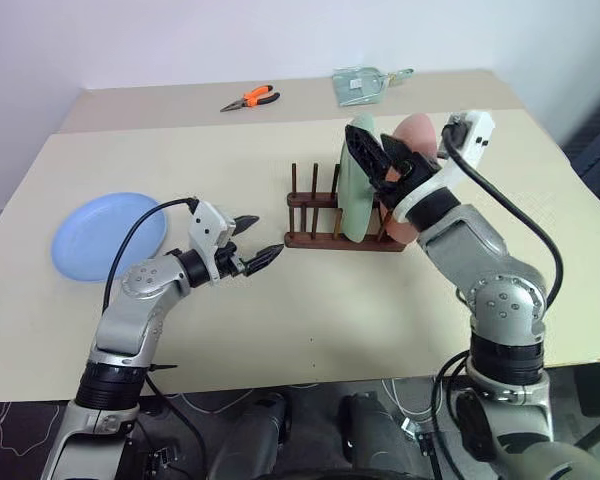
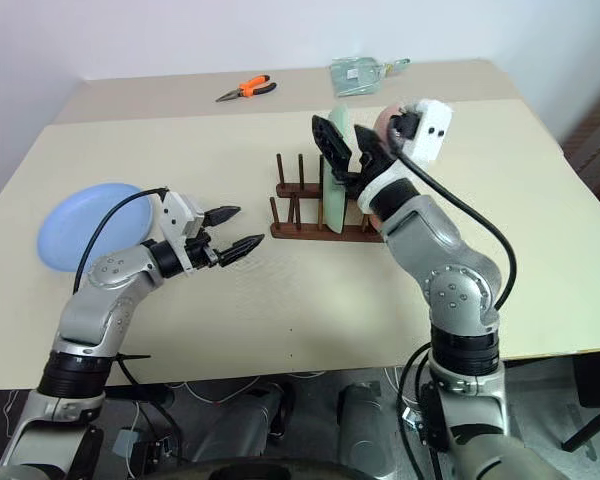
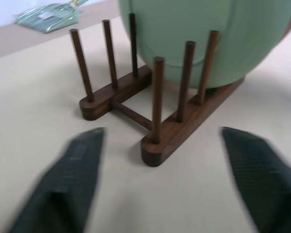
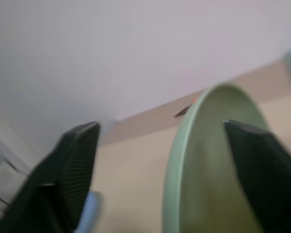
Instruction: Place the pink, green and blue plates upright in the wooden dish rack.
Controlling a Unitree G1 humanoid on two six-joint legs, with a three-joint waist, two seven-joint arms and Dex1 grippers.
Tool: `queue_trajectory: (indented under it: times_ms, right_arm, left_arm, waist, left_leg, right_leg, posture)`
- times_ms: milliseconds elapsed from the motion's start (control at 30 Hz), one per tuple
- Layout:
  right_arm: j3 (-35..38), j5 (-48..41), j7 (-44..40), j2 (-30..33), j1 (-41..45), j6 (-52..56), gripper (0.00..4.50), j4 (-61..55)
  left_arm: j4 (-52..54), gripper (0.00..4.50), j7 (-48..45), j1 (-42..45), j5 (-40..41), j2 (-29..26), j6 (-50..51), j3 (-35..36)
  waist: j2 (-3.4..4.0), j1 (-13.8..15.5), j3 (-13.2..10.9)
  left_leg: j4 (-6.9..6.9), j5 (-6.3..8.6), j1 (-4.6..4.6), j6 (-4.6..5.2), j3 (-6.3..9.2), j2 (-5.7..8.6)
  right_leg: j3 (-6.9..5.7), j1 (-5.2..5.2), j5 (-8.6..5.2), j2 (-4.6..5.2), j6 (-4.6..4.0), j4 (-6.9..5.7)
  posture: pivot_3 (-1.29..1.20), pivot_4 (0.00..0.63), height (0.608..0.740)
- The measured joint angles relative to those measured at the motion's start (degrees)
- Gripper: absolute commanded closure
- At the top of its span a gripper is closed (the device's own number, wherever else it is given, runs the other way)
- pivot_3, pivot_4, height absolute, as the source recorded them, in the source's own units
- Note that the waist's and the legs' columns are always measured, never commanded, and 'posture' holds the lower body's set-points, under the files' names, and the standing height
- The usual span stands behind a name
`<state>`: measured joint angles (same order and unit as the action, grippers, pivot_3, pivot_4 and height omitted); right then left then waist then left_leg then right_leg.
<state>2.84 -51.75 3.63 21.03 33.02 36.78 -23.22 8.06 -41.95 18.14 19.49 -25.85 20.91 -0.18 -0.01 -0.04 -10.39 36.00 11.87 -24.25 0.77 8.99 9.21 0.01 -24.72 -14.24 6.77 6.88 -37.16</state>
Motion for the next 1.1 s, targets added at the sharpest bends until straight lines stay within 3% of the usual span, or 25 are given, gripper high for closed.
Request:
queue_trajectory:
  times_ms: [167,200,367,533,633,833,933,1100]
  right_arm:
    - [-4.6,12.6,-9.4,8.1,3.8,-3.1,0.46,-1.8]
    - [-4.9,14.3,-11.1,9.3,4.6,-3.8,0.23,-2.0]
    - [-10.0,21.9,-21.5,14.0,7.0,-5.8,0.23,-3.1]
    - [-20.0,31.1,-27.4,11.3,6.8,-9.7,0.23,-2.4]
    - [-22.0,33.6,-29.3,9.0,6.6,-11.2,0.23,-0.4]
    - [-22.7,36.8,-32.7,4.7,6.3,-13.6,0.23,1.7]
    - [-22.6,38.0,-33.7,3.8,5.9,-14.1,0.0,2.8]
    - [-22.4,39.7,-34.9,2.8,5.0,-14.8,0.0,3.3]
  left_arm:
    - [-2.4,0.03,7.8,1.7,-2.3,0.8,-0.5,3.3]
    - [-3.6,0.01,10.5,2.6,-3.4,1.0,-0.8,4.4]
    - [-10.2,0.01,29.9,6.3,-10.2,1.3,-1.0,13.6]
    - [-11.7,0.01,50.2,6.6,-12.7,0.8,9.6,29.9]
    - [-9.9,0.01,53.0,3.7,-11.9,1.1,15.1,35.0]
    - [-0.5,0.01,54.6,2.5,0.2,9.5,29.7,46.6]
    - [1.6,0.75,55.6,3.1,6.2,13.0,35.9,51.3]
    - [1.1,3.24,56.0,5.0,11.4,13.8,38.8,53.1]
  waist:
    - [-0.02,0.1,0.0]
    - [-0.04,0.1,0.0]
    - [-0.07,0.0,0.0]
    - [-0.14,-0.9,0.0]
    - [-0.17,-0.4,0.0]
    - [-0.49,0.8,0.1]
    - [-0.58,0.7,0.1]
    - [-0.62,0.8,0.2]
  left_leg:
    - [0.02,0.0,-0.01,0.0,-0.02,0.0]
    - [0.04,0.0,-0.02,0.0,-0.01,-0.01]
    - [-0.01,0.0,-0.02,-0.01,-0.03,-0.02]
    - [0.0,0.0,-0.03,-0.02,-0.05,-0.02]
    - [0.1,-0.01,-0.03,-0.04,-0.01,0.01]
    - [0.23,0.06,-0.01,-0.16,0.07,0.03]
    - [0.17,0.03,0.01,-0.19,0.08,0.01]
    - [0.15,0.02,0.08,-0.25,0.08,0.0]
  right_leg:
    - [0.0,0.0,0.0,0.03,0.01,0.01]
    - [-0.01,0.01,0.0,0.02,0.01,0.02]
    - [-0.01,-0.01,0.0,0.03,0.02,0.03]
    - [0.01,-0.05,0.01,0.01,0.04,0.0]
    - [-0.04,0.02,0.04,-0.03,0.08,-0.02]
    - [-0.12,0.09,0.1,-0.07,0.15,0.08]
    - [-0.12,0.13,0.1,-0.05,0.15,0.02]
    - [-0.1,0.15,0.11,-0.06,0.13,0.0]
  posture:
    - [0.0,0.15,0.72]
    - [0.0,0.15,0.72]
    - [0.0,0.15,0.72]
    - [0.0,0.15,0.72]
    - [0.0,0.15,0.72]
    - [0.0,0.15,0.72]
    - [0.0,0.15,0.72]
    - [0.0,0.15,0.72]
